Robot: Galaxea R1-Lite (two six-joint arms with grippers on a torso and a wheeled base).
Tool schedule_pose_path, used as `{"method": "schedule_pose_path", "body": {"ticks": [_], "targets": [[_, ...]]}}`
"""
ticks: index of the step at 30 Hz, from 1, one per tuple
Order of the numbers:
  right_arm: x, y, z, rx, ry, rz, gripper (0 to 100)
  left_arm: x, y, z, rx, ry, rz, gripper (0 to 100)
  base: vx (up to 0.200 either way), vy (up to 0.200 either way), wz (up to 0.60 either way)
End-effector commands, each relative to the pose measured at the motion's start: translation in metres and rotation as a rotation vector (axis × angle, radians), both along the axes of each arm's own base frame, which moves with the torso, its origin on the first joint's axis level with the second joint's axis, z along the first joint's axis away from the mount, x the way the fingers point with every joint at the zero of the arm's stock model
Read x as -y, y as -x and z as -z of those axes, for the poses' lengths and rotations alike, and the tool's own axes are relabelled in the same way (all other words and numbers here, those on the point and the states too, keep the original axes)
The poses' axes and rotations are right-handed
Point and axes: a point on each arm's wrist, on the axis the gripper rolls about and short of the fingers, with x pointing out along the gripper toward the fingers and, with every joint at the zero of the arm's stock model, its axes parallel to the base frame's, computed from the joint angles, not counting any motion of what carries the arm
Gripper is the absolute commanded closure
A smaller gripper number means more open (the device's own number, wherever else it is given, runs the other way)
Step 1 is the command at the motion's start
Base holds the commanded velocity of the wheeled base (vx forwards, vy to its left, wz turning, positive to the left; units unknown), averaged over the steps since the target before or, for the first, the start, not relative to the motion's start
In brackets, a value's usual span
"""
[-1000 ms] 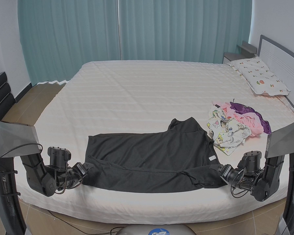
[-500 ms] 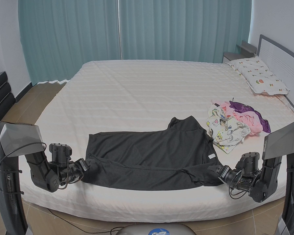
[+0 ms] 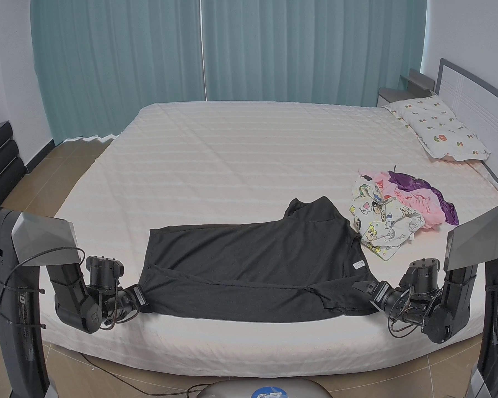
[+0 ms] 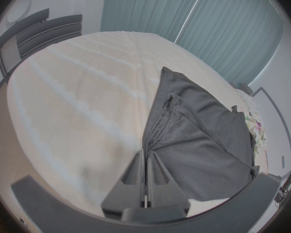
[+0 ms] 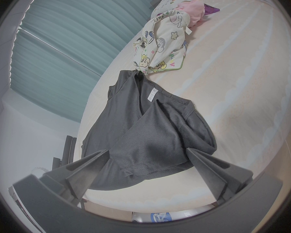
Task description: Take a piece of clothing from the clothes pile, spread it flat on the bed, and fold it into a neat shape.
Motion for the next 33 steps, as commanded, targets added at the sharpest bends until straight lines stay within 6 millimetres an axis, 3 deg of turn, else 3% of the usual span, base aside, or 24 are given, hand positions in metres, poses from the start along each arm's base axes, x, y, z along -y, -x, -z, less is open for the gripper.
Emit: {"method": "schedule_pose_path", "body": {"ticks": [1, 10, 11, 18, 21, 25, 28, 33], "targets": [[0.001, 0.001, 0.000, -0.003, 0.000, 0.001, 0, -0.006, 0.012, -0.012, -0.003, -0.019, -0.013, 100, 0.000, 0.000, 0.00], [0.001, 0.000, 0.000, -0.001, 0.000, 0.003, 0, -0.006, 0.017, -0.009, -0.026, -0.041, 0.007, 100, 0.000, 0.000, 0.00], [0.001, 0.000, 0.000, 0.000, 0.000, 0.003, 0, -0.006, 0.017, -0.009, -0.026, -0.043, 0.009, 0, 0.000, 0.000, 0.00], [0.001, 0.000, -0.007, 0.020, -0.003, 0.005, 0, -0.010, 0.013, -0.016, 0.009, -0.033, -0.011, 0, 0.000, 0.000, 0.00], [0.001, 0.000, -0.008, 0.024, -0.005, 0.004, 0, -0.015, -0.003, -0.047, 0.139, -0.001, -0.041, 0, 0.000, 0.000, 0.00], [0.001, 0.000, -0.007, 0.020, -0.004, 0.004, 0, -0.014, -0.017, -0.058, 0.202, 0.030, -0.008, 0, 0.000, 0.000, 0.00], [0.001, 0.000, -0.007, 0.018, -0.004, 0.003, 0, -0.011, -0.025, -0.060, 0.215, 0.072, 0.066, 0, 0.000, 0.000, 0.00], [0.001, 0.001, -0.005, 0.012, -0.003, 0.003, 0, -0.008, -0.034, -0.041, 0.166, 0.131, 0.223, 0, 0.000, 0.000, 0.00]]}}
